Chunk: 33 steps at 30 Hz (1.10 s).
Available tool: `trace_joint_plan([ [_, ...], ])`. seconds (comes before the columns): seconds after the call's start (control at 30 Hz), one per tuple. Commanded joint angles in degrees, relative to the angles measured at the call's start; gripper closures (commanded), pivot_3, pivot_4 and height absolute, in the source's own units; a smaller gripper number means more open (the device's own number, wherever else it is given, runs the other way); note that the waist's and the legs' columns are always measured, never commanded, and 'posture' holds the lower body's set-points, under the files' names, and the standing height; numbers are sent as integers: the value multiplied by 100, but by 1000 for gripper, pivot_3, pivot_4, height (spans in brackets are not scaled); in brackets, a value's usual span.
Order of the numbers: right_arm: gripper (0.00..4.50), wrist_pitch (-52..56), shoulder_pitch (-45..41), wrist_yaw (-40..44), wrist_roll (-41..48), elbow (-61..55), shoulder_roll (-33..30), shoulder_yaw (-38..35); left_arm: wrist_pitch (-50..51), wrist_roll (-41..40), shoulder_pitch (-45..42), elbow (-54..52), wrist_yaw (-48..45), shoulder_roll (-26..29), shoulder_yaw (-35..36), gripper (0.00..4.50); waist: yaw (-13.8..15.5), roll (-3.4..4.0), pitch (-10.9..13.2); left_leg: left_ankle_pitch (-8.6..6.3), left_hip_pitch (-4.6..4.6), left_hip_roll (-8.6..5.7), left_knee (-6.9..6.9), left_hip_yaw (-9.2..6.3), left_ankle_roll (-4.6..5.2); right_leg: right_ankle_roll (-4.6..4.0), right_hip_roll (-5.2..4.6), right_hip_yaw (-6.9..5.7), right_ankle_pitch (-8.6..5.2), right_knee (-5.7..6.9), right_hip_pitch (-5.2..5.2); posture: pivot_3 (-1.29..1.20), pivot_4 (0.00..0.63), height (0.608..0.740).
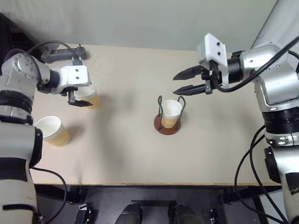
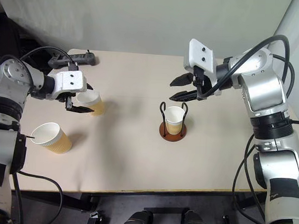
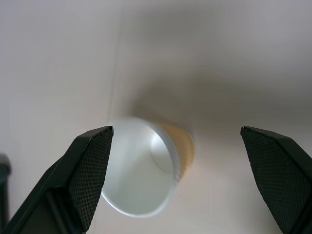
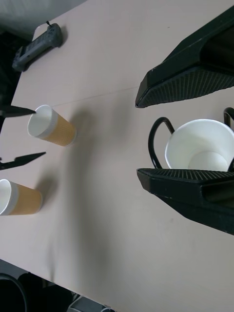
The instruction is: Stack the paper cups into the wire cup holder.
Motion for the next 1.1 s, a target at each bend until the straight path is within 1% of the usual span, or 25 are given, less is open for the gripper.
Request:
trace_joint_plan([
  [0.03, 2553, -10, -206, -32, 70, -91, -13, -79, -78, 153, -128, 30, 225, 52, -31, 0, -2, 0, 0, -1, -2, 2, 0, -1, -1, 0, 1, -3, 0, 0, -2, 0, 150, 740],
  [0.47, 2553, -19, -173, -64, 80, -122, 7, -62, -11, 564, -316, 130, 744, -65, -219, 0, 24, -3, -2, 0, 0, -8, 4, 6, -2, -6, -1, 1, -3, 17, -8, 0, 150, 740],
  [0.83, 2553, 23, -173, -89, 95, -204, -6, -67, 64, 736, -28, 231, 1057, -226, -305, 0, 22, -3, -2, 4, 11, -4, 10, 11, -7, -10, 4, 4, -6, 42, -9, 0, 150, 740],
  [1.07, 2553, 62, -158, -111, 102, -269, -28, -84, 85, 921, 90, 262, 1234, -179, -425, 0, 12, -4, -2, 9, 17, 1, 14, 6, -13, -13, 2, 7, -8, 62, -10, 0, 150, 740],
  [1.1, 2503, 69, -155, -114, 106, -281, -31, -88, 91, 955, 97, 266, 1280, -169, -449, 403, 16, -4, -2, 9, 19, -5, 14, 12, -13, -13, 8, 1, -8, 65, -10, 0, 150, 740],
])
